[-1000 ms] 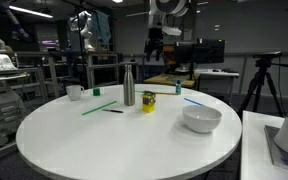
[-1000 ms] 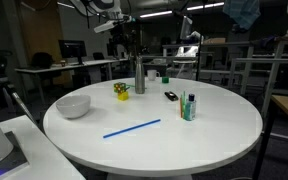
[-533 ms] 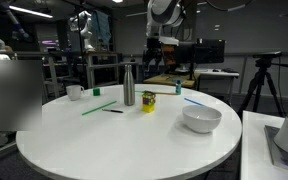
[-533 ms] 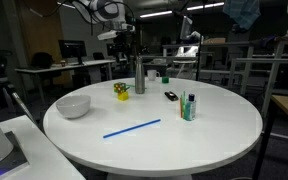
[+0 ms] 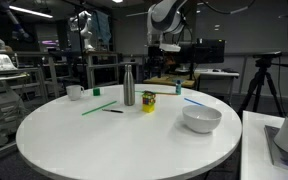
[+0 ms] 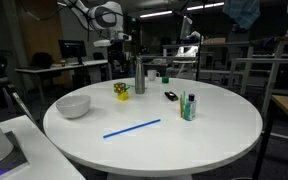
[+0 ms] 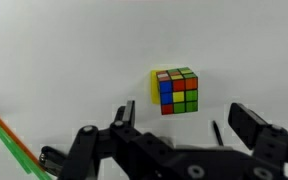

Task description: Put the Rubik's cube in the bowl

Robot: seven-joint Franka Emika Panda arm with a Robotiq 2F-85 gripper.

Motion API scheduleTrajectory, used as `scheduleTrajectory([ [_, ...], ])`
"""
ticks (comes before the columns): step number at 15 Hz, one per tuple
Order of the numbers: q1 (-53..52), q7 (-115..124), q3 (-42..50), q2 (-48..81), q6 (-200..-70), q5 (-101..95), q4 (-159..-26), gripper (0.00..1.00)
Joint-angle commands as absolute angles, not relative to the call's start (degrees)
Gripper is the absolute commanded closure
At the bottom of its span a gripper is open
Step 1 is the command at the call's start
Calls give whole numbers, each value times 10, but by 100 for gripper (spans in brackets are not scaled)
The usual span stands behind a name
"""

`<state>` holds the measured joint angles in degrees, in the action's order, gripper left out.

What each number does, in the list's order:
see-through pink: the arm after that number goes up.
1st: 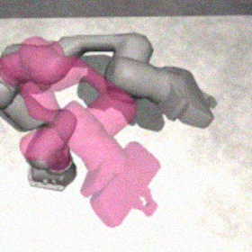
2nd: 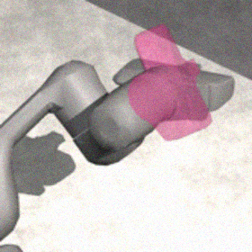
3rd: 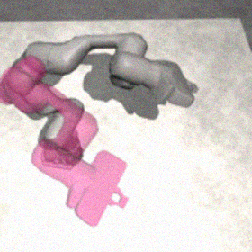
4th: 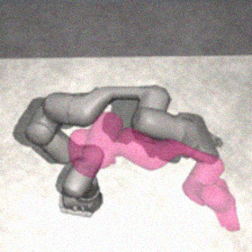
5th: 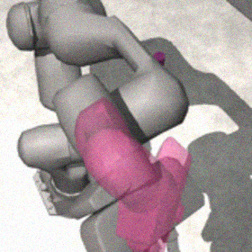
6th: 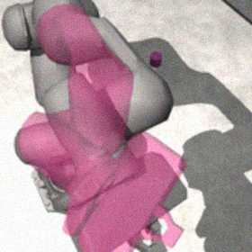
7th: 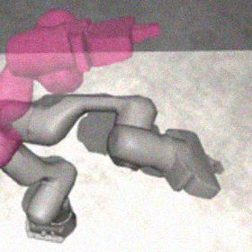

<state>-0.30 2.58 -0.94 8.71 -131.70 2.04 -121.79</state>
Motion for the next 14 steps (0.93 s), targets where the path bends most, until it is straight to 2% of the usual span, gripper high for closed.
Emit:
scheduleTrajectory([
  [1, -12, 27, -19, 104, -1312, 45, -1215, 0],
  [14, -14, -80, -41, 186, -1318, 40, -1190, 0],
])
